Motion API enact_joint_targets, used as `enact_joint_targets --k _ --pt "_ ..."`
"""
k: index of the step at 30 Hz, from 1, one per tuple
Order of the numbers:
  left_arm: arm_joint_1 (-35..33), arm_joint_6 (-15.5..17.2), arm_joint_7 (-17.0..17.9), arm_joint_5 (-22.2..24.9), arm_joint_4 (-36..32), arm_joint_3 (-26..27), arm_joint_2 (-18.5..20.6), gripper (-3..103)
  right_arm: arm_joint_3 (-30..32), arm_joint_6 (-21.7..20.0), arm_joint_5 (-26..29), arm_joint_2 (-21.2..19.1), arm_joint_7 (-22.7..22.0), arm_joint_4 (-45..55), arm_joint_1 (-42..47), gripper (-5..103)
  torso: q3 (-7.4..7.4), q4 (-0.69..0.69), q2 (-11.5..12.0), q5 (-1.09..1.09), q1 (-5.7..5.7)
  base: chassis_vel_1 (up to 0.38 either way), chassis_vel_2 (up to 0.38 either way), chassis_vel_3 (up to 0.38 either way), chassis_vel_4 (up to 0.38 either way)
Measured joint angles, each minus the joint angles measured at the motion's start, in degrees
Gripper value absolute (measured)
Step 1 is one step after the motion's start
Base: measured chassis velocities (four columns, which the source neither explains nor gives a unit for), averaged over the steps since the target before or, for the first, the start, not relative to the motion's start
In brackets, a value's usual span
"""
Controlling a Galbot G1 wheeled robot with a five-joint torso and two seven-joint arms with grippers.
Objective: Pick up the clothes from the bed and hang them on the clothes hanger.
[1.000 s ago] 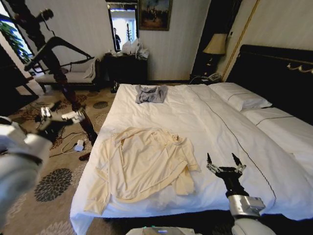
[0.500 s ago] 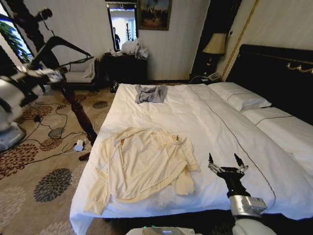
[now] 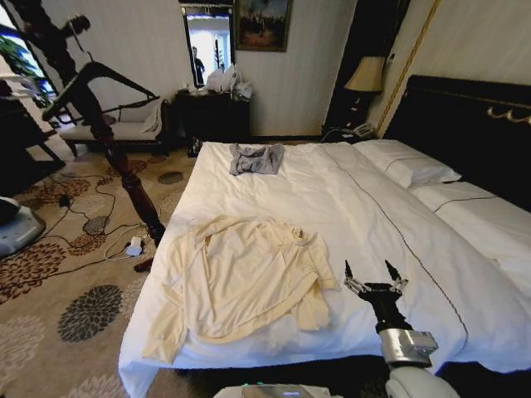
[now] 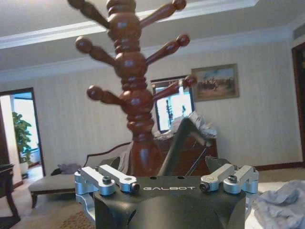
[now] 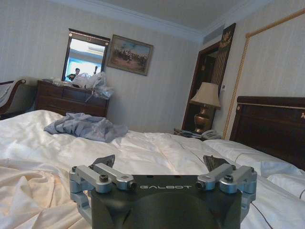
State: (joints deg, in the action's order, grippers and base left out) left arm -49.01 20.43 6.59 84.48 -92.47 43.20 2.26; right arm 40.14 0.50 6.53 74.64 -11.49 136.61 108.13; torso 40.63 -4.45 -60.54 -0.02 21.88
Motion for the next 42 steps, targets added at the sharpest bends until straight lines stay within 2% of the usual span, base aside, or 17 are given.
enact_joint_targets --k 5,10,12,13,16,17,20,21,23,26,27,30,32,36,37,41,42 --pt "0.0 -0.1 0.1 -0.9 0.0 -0.5 -1.8 100 -0.2 -0.1 0.1 0.0 0.0 -0.3 -0.4 100 0.00 -0.01 0.0 0.01 0.00 0.000 0.000 0.000 0.000" --pt "-1.2 -0.1 0.1 -4.4 -1.3 -1.6 -4.5 100 -0.5 -0.4 0.1 0.0 0.0 -0.4 -0.8 100 0.00 0.00 0.0 0.03 0.00 0.000 0.000 0.000 0.000" --pt "-1.5 -1.0 0.8 -6.9 -2.5 -2.9 -8.4 100 -0.5 -0.6 0.2 0.0 -0.1 -0.4 -0.8 100 0.00 -0.01 0.0 0.01 0.00 0.000 0.000 0.000 0.000" --pt "-1.5 -1.0 0.8 -6.9 -2.5 -2.9 -8.4 100 -0.5 -0.6 0.2 0.0 -0.1 -0.4 -0.8 100 0.00 -0.01 0.0 0.01 0.00 0.000 0.000 0.000 0.000" --pt "0.4 -4.3 0.5 -8.5 -4.3 -7.3 -14.5 100 -0.2 -0.7 0.4 -0.2 -0.1 -0.3 -0.9 100 0.00 0.01 0.0 0.02 0.00 0.000 0.000 0.000 0.000" --pt "0.4 -4.3 0.5 -8.5 -4.3 -7.3 -14.5 100 -0.2 -0.7 0.4 -0.2 -0.1 -0.3 -0.9 100 0.00 0.01 0.0 0.02 0.00 0.000 0.000 0.000 0.000" --pt "6.3 -5.7 0.6 -11.5 -5.1 -15.5 -20.4 100 -0.2 -0.8 0.5 0.1 -0.1 -0.2 -1.0 100 0.00 -0.01 0.0 0.02 -0.01 0.000 0.000 0.000 0.000" --pt "6.3 -5.7 0.6 -11.5 -5.1 -15.5 -20.4 100 -0.2 -0.8 0.5 0.1 -0.1 -0.2 -1.0 100 0.00 -0.01 0.0 0.02 -0.01 0.000 0.000 0.000 0.000" --pt "10.0 -6.4 1.9 -15.1 -4.4 -21.0 -25.4 100 -0.2 -0.9 0.5 0.3 -0.1 -0.1 -1.0 100 0.01 -0.04 0.0 0.02 -0.01 0.000 0.000 0.000 0.000" --pt "16.3 -8.0 2.7 -19.3 0.0 -28.8 -31.2 100 0.1 -1.0 0.6 0.4 -0.1 0.1 -0.9 100 0.01 0.02 0.0 0.02 0.00 0.000 0.000 0.000 0.000" --pt "16.3 -8.0 2.7 -19.3 0.0 -28.8 -31.2 100 0.1 -1.0 0.6 0.4 -0.1 0.1 -0.9 100 0.01 0.02 0.0 0.02 0.00 0.000 0.000 0.000 0.000" --pt "27.7 -9.3 2.7 -20.1 6.6 -38.0 -35.5 100 0.5 -1.0 0.9 0.5 -0.1 0.1 -1.0 100 0.01 -0.01 0.0 0.00 0.00 0.000 0.000 0.000 0.000" --pt "30.3 -9.5 2.5 -20.0 7.8 -39.8 -36.3 100 0.5 -1.0 0.9 0.6 -0.1 -0.1 -1.1 100 0.01 -0.02 0.0 0.03 0.00 0.000 0.000 0.000 0.000" --pt "43.4 -9.3 1.8 -17.6 11.6 -48.5 -38.9 100 -0.1 -1.1 0.8 1.4 -0.1 -0.6 -1.7 100 0.02 -0.03 0.0 0.03 0.01 0.000 0.000 0.000 0.000" --pt "43.4 -9.3 1.8 -17.6 11.6 -48.5 -38.9 100 -0.1 -1.1 0.8 1.4 -0.1 -0.6 -1.7 100 0.02 -0.03 0.0 0.03 0.01 0.000 0.000 0.000 0.000" --pt "51.8 -7.1 1.9 -14.5 11.4 -53.7 -37.6 100 0.0 -1.1 0.9 1.5 -0.1 -0.9 -1.7 100 0.00 -0.02 0.0 0.06 0.00 0.000 0.000 0.000 0.000" --pt "55.1 -6.2 1.6 -13.3 11.2 -56.4 -36.1 100 0.4 -1.0 1.1 1.3 -0.1 -1.1 -1.8 100 0.00 0.00 0.0 0.03 0.00 0.000 0.000 0.000 0.000"
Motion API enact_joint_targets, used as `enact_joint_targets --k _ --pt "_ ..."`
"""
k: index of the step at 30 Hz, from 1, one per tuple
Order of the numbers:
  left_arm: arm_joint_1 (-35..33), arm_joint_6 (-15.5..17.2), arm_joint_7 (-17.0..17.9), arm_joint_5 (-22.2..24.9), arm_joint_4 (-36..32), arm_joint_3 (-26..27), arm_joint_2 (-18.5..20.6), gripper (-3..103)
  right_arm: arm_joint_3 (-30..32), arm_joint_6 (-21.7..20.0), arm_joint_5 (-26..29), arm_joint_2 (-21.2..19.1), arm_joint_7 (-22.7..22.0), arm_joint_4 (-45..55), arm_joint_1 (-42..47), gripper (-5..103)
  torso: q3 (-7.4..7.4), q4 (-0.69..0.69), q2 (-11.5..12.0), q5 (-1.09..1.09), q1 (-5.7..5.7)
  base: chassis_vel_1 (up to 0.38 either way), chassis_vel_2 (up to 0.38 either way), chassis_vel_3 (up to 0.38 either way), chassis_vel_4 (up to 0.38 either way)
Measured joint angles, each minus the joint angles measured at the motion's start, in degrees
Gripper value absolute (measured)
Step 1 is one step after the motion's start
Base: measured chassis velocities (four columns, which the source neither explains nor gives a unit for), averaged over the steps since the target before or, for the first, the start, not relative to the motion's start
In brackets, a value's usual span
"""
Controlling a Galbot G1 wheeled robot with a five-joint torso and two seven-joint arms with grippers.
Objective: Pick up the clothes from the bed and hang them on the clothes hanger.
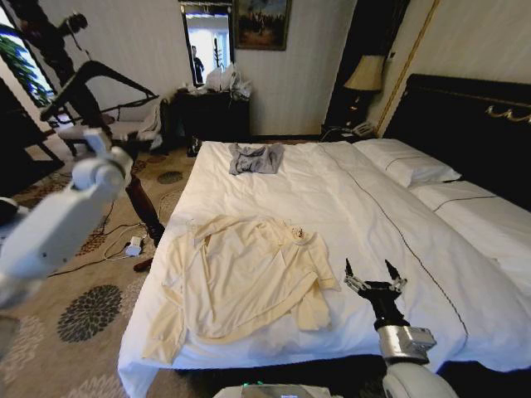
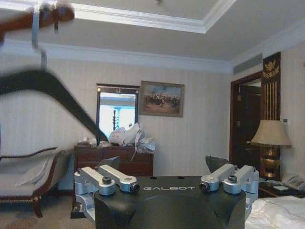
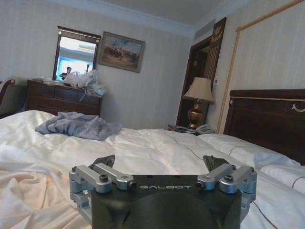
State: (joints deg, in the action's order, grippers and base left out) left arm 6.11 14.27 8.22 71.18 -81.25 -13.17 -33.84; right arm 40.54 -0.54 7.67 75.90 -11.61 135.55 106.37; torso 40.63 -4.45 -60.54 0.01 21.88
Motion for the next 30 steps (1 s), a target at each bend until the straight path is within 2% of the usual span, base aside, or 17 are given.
enact_joint_targets --k 3,4,6,9,12,17,20,24,30 --pt "6.2 1.9 -0.5 1.4 0.0 -4.9 2.8 100 0.2 0.0 0.5 -0.5 -0.1 -0.5 -0.5 100 0.00 0.04 0.0 -0.01 0.00 0.000 0.000 0.000 0.000" --pt "6.2 1.9 -0.5 1.4 0.0 -4.9 2.8 100 0.2 0.0 0.5 -0.5 -0.1 -0.5 -0.5 100 0.00 0.04 0.0 -0.01 0.00 0.000 0.000 0.000 0.000" --pt "11.2 3.0 -1.1 2.8 0.8 -8.0 3.8 100 -0.6 0.0 0.5 -0.5 -0.1 -0.9 -0.8 100 0.00 0.03 0.0 -0.03 0.00 0.000 0.000 0.000 0.000" --pt "15.3 3.2 -2.1 3.3 3.5 -10.4 3.4 100 -1.3 0.0 0.2 -0.5 -0.1 -1.3 -0.8 100 0.00 0.00 0.0 0.00 0.00 0.000 0.000 0.000 0.000" --pt "22.4 3.6 -3.2 3.7 9.8 -14.3 1.7 100 -1.8 0.3 -0.1 -0.6 -0.1 -1.5 -0.6 100 0.00 -0.03 0.0 0.00 0.00 0.000 0.000 0.000 0.000" --pt "24.6 5.2 -2.0 3.7 13.4 -14.7 1.4 100 -1.2 0.3 0.5 -0.9 -0.1 -1.4 -0.9 100 0.00 -0.02 0.0 0.00 0.00 0.000 0.000 0.000 0.000" --pt "24.3 6.2 -1.4 2.5 15.4 -13.6 2.9 100 -0.9 0.3 1.0 -1.5 -0.1 -1.4 -0.9 100 0.00 0.00 0.0 -0.02 0.00 0.000 0.000 0.000 0.000" --pt "23.6 7.1 -2.3 1.7 16.4 -13.2 5.9 100 -1.0 0.3 1.1 -2.0 -0.2 -1.8 -1.2 100 0.00 0.04 0.0 -0.04 0.00 0.000 0.000 0.000 0.000" --pt "23.3 7.7 -3.4 1.3 17.7 -13.1 6.9 100 -1.7 0.3 1.1 -1.9 -0.2 -2.0 -1.4 100 0.00 0.03 0.0 -0.03 -0.01 0.000 0.000 0.000 0.000"
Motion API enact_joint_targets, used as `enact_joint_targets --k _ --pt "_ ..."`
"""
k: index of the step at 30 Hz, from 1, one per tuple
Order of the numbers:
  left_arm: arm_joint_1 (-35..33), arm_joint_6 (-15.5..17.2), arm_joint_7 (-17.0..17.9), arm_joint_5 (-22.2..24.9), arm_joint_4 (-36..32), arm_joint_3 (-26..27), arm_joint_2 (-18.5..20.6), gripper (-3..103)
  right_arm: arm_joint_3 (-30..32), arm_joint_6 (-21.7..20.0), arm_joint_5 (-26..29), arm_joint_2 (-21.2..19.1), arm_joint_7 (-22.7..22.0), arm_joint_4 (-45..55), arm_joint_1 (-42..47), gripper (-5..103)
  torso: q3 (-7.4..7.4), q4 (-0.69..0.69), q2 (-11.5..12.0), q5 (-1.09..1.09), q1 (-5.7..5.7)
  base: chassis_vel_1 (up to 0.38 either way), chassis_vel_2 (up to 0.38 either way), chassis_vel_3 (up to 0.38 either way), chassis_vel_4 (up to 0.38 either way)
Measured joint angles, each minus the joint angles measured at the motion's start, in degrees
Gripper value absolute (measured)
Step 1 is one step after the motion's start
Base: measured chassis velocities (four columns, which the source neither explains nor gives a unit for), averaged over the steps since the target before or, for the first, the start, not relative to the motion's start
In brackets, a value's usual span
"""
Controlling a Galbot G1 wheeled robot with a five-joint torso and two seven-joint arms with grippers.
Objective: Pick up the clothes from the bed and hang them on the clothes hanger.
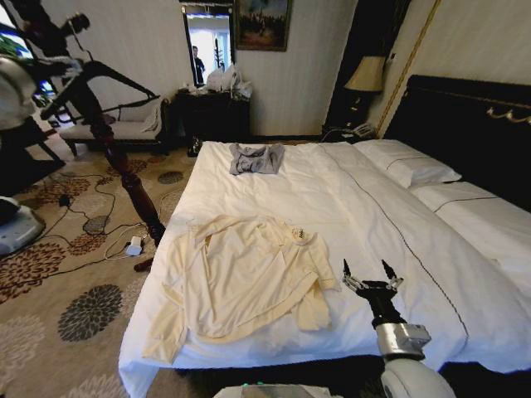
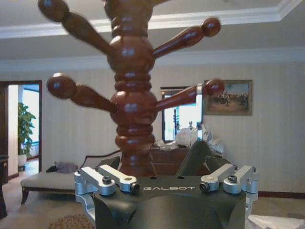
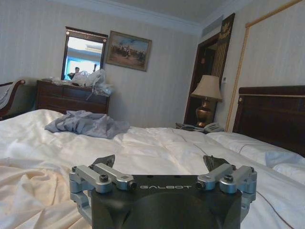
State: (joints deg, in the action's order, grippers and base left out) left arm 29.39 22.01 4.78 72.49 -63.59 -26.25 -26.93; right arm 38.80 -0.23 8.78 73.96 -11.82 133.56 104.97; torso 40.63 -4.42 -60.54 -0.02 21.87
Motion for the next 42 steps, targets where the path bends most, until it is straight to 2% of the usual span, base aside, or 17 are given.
enact_joint_targets --k 5,8,13,21,24,28,29,35,38,40,42 --pt "2.2 0.6 -1.9 -0.3 4.6 -2.1 -3.5 100 -0.4 0.2 -0.1 0.0 0.0 0.4 0.4 100 0.01 -0.06 0.0 0.00 0.01 0.000 0.000 0.000 0.000" --pt "5.2 0.8 -2.7 -1.1 7.8 -5.0 -6.7 100 -0.1 0.2 0.0 0.4 0.0 1.2 0.4 100 0.01 -0.06 0.0 0.03 0.01 0.000 0.000 0.000 0.000" --pt "7.3 1.9 -2.8 -2.1 11.6 -7.5 -9.5 100 0.0 0.3 0.0 1.1 0.0 1.9 0.5 100 0.00 -0.03 0.0 0.03 0.01 0.000 0.000 0.000 0.000" --pt "7.6 4.1 -3.0 -2.9 14.3 -8.1 -10.5 100 0.2 0.6 -0.1 1.4 0.1 3.1 1.0 100 0.00 -0.01 0.0 0.02 0.01 0.000 0.000 0.000 0.000" --pt "8.0 6.3 -2.6 -0.2 17.3 -7.8 -12.7 100 -0.2 0.7 -0.6 1.7 0.2 3.6 1.4 100 0.00 -0.01 0.0 0.00 0.00 0.000 0.000 0.000 0.000" --pt "8.8 7.7 -2.5 -0.4 20.4 -7.8 -15.3 100 -1.0 1.3 -1.6 2.0 0.5 4.0 2.3 100 0.01 -0.05 0.0 0.02 0.01 0.000 0.000 0.000 0.000" --pt "8.9 7.9 -2.5 -0.7 20.8 -7.8 -15.9 103 -1.1 1.4 -1.7 2.1 0.5 4.2 2.5 100 0.01 -0.05 0.0 0.02 0.01 0.000 0.000 0.000 0.000" --pt "9.6 8.3 -2.0 -1.6 22.8 -7.8 -19.0 96 -1.1 1.6 -1.8 2.1 0.5 5.1 2.9 100 0.00 -0.02 0.0 0.02 0.00 0.000 0.000 0.000 0.000" --pt "10.4 9.3 -1.4 -1.5 24.4 -7.8 -20.6 82 -0.9 1.9 -1.8 2.0 0.5 5.5 3.2 100 0.01 -0.04 0.0 0.03 0.01 0.000 0.000 0.000 0.000" --pt "10.4 9.4 -1.4 -1.5 24.4 -7.8 -20.7 82 -0.8 1.9 -1.8 2.0 0.5 5.5 3.3 100 0.01 -0.04 0.0 0.03 0.01 0.000 0.000 0.000 0.000" --pt "10.5 9.8 -1.1 -1.2 24.4 -7.8 -20.8 72 -0.6 2.0 -1.7 1.9 0.5 5.8 3.3 100 0.01 -0.02 0.0 0.03 0.01 0.000 0.000 0.000 0.000"
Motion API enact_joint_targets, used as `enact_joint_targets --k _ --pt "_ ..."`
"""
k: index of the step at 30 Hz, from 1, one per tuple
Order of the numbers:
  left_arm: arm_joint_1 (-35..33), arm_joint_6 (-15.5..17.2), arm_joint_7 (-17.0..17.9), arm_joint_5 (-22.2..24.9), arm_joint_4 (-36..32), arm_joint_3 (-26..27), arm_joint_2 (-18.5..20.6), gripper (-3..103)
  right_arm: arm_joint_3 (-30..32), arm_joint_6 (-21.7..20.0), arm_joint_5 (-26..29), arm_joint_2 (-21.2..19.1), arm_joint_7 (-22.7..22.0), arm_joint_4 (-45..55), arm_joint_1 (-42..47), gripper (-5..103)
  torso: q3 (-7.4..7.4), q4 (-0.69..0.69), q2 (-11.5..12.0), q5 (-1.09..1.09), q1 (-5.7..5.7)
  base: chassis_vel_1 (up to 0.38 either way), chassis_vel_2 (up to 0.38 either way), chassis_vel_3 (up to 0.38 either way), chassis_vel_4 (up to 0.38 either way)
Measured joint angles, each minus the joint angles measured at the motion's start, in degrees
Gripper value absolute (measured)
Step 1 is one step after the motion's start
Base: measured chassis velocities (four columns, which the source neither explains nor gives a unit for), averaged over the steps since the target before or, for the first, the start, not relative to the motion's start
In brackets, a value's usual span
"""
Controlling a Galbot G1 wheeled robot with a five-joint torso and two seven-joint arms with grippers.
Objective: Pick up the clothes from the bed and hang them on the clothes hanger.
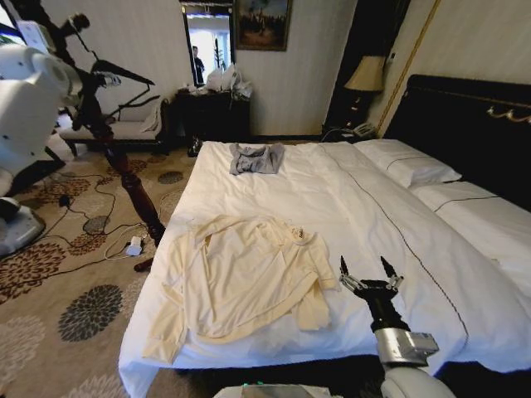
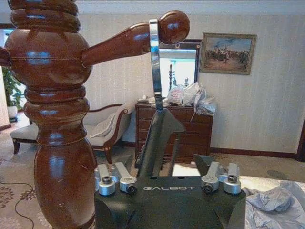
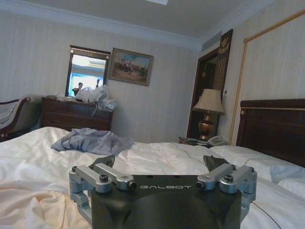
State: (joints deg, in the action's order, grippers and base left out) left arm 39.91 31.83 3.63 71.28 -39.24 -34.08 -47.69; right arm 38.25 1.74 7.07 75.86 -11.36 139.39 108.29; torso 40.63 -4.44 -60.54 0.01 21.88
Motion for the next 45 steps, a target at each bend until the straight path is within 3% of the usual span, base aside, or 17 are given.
enact_joint_targets --k 1,3,5,8,11,13,15,30,37,45 --pt "0.0 0.2 0.2 0.2 -0.2 0.0 0.1 66 0.1 0.0 0.0 0.0 0.0 0.1 0.1 100 0.00 0.00 0.0 -0.01 0.00 0.000 0.000 0.000 0.000" --pt "0.0 0.4 0.4 0.4 -0.4 0.0 0.2 66 0.1 0.0 0.0 -0.1 0.0 0.2 0.1 100 0.00 0.00 0.0 -0.01 0.00 0.000 0.000 0.000 0.000" --pt "-0.4 0.7 0.8 0.8 -0.9 0.0 0.7 50 0.2 0.1 0.1 -0.1 0.0 0.6 0.4 100 0.00 0.00 0.0 -0.01 0.00 0.000 0.000 0.000 0.000" --pt "-0.7 0.9 1.1 1.2 -1.4 0.1 1.1 44 0.3 0.2 0.0 -0.2 -0.1 0.8 0.7 100 0.00 -0.02 0.0 -0.01 0.00 0.000 0.000 0.000 0.000" --pt "-0.9 0.9 1.7 1.7 -2.8 0.2 2.1 28 0.3 0.3 0.0 -0.3 -0.1 0.8 0.9 100 0.00 -0.01 0.0 -0.01 0.00 0.000 0.000 0.000 0.000" --pt "-1.0 0.9 1.7 1.7 -3.1 0.2 2.5 28 0.3 0.3 0.0 -0.3 -0.1 0.8 0.9 100 0.00 -0.01 0.0 -0.01 0.00 0.000 0.000 0.000 0.000" --pt "-1.1 0.9 1.7 1.7 -3.6 0.2 3.0 16 0.3 0.3 -0.1 -0.3 -0.1 0.8 0.9 100 0.00 0.02 0.0 -0.02 0.00 0.000 0.000 0.000 0.000" --pt "-1.1 -0.4 2.2 1.7 -7.9 0.7 5.3 15 -0.2 0.7 -0.6 -0.2 -0.1 -0.2 1.2 100 0.00 -0.01 0.0 -0.02 0.00 0.000 0.000 0.000 0.000" --pt "-1.8 -0.2 4.0 4.5 -17.5 2.0 8.5 15 -0.6 0.7 -0.7 -0.3 -0.2 -0.8 0.7 100 -0.01 0.00 0.0 0.00 -0.01 0.000 0.000 0.000 0.000" --pt "-10.7 -2.3 5.6 7.9 -32.2 8.6 12.8 15 0.0 0.5 -0.1 -0.3 -0.4 -1.1 0.7 100 -0.01 0.00 0.0 -0.02 -0.01 0.000 0.000 0.000 0.000"
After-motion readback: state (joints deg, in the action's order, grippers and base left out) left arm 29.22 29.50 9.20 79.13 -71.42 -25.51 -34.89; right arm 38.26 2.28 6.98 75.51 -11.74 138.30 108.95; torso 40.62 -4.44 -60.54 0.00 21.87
